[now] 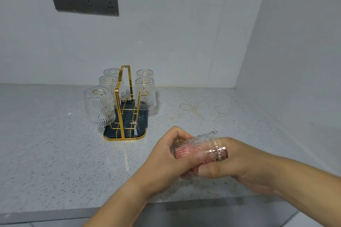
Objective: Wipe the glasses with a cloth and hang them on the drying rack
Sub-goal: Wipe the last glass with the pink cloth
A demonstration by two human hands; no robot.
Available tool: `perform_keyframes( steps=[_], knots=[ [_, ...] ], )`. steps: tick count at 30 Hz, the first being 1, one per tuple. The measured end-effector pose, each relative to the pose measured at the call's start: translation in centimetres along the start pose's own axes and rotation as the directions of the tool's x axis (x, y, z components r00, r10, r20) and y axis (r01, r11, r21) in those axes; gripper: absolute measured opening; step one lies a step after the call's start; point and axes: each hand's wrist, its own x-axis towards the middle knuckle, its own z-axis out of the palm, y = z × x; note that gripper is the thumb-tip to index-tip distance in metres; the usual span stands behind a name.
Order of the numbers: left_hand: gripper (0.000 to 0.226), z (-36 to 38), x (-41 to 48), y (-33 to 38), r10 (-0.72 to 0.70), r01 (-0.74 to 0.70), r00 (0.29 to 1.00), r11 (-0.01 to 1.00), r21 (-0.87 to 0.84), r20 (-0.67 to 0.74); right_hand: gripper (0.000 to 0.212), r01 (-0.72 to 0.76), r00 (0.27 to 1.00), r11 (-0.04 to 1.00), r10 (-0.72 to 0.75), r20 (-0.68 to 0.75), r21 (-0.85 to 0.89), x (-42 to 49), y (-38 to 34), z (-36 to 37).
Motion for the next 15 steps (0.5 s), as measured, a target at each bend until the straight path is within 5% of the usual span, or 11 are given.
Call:
perform_keyframes(
  steps=[2, 4, 8, 12, 15],
  knots=[
    [0.060, -0.2, 0.5, 0.3, -0.085, 0.088, 0.996, 0.991, -0.103, 0.026, 0.034, 0.010, 1.000, 1.000, -0.010, -0.012, -0.009, -0.1, 0.4, 0.2],
    [0.058, -0.5, 1.1, 0.6, -0.227, 0.252, 0.967, 0.922, -0.295, 0.114, 0.031, 0.073, 0.994, 0.969, -0.090, -0.062, -0.235, -0.4, 0.5, 0.6],
    [0.061, -0.7, 1.6, 1.0, -0.359, 0.523, 0.838, 0.742, -0.420, 0.411, 0.017, 0.223, 0.946, 0.766, -0.319, -0.055, -0.602, -0.4, 0.3, 1.1],
    [0.058, -1.0, 1.4, 1.2, -0.335, 0.501, 0.854, 0.735, -0.458, 0.398, 0.012, 0.117, 0.970, 0.901, -0.193, -0.145, -0.417, 0.0, 0.4, 0.1],
    [0.061, -0.2, 1.0, 0.6, -0.270, 0.305, 0.951, 0.890, -0.339, 0.149, 0.010, 0.109, 0.958, 0.970, -0.161, -0.238, -0.218, 0.3, 0.3, 0.1]
  ],
)
